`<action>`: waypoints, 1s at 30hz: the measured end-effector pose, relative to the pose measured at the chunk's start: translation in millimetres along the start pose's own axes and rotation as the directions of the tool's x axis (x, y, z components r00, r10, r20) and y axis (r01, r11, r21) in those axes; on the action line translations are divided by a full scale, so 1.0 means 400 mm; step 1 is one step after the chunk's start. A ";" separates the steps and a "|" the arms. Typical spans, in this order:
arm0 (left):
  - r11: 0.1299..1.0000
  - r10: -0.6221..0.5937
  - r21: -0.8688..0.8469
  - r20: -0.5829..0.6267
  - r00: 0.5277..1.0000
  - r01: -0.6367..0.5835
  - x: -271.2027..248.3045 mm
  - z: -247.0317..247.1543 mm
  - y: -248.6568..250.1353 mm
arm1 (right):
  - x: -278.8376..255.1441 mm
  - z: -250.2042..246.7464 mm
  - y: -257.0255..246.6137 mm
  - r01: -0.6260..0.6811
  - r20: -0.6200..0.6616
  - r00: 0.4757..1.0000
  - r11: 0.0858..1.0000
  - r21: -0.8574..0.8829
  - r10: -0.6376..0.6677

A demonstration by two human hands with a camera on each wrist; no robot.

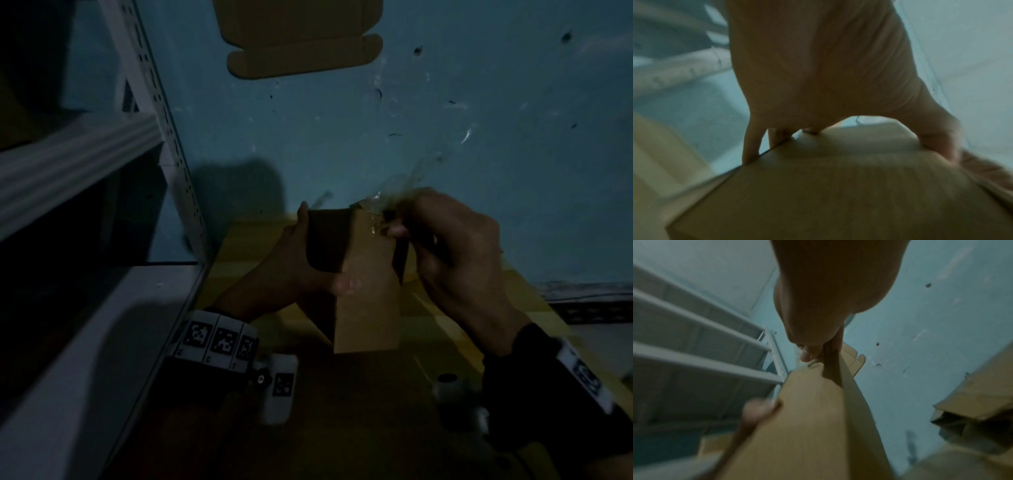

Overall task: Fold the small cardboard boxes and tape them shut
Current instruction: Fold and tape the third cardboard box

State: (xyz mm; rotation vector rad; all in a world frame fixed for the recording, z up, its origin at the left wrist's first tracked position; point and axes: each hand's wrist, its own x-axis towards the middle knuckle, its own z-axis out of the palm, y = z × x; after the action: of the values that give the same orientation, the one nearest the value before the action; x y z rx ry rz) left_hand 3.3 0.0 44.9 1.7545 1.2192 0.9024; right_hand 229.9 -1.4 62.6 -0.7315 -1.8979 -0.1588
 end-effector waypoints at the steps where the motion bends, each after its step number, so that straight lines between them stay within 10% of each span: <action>1: 0.999 -0.016 0.035 0.005 1.000 0.016 -0.002 -0.008 -0.005 | 0.001 -0.003 0.002 -0.047 0.006 0.999 0.997 0.056 0.047; 9: 0.991 0.003 0.133 0.091 0.996 -0.015 -0.027 -0.035 0.000 | 0.015 -0.023 -0.008 -0.368 0.119 0.926 0.782 0.502 0.359; 22: 0.963 0.211 0.125 0.207 0.955 -0.240 -0.032 -0.039 0.012 | 0.030 -0.039 -0.014 -0.577 0.237 0.771 0.490 0.654 0.591; 30: 0.879 0.267 0.466 -0.298 0.917 -0.104 -0.012 0.043 0.081 | 0.036 -0.015 -0.046 -0.590 0.291 0.760 0.429 0.684 0.581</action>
State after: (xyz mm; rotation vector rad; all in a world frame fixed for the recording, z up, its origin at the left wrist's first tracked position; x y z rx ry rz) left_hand 29.3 -15.1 66.2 2.1655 1.6054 1.1635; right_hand 220.6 -12.8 81.7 -0.7472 -1.3856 1.0474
